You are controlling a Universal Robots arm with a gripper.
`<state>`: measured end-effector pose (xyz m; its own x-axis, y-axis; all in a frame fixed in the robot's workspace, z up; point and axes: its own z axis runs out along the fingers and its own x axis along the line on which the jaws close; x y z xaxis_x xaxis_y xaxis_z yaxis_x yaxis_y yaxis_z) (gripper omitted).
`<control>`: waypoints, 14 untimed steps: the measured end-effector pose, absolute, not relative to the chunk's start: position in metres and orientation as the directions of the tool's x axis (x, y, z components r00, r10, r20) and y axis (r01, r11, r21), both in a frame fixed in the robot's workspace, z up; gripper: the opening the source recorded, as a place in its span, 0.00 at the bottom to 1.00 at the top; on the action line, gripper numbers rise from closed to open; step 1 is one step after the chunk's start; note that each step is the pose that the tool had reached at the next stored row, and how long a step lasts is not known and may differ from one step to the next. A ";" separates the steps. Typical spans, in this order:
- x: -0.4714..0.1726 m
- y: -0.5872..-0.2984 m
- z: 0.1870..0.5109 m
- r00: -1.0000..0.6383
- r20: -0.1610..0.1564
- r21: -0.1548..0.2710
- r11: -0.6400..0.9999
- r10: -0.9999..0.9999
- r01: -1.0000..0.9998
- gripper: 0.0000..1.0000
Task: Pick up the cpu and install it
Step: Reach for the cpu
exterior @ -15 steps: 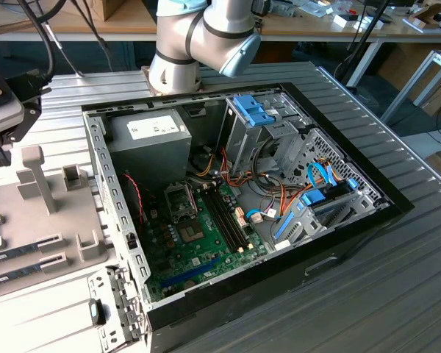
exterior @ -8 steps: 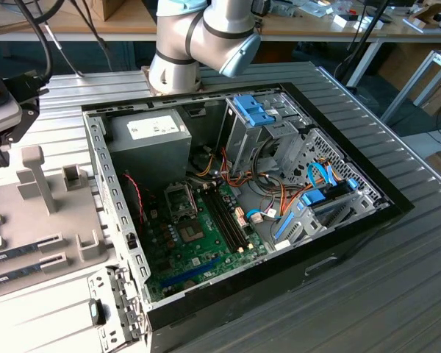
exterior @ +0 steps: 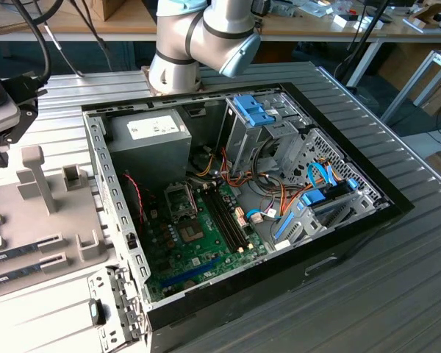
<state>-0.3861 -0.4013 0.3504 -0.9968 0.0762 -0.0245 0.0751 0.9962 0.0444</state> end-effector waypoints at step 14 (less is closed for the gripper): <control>-0.390 -0.401 0.349 -0.997 -0.024 0.044 0.996 0.076 0.075 0.10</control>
<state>-0.3899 -0.4013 0.3490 -0.9968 0.0762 -0.0244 0.0751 0.9962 0.0443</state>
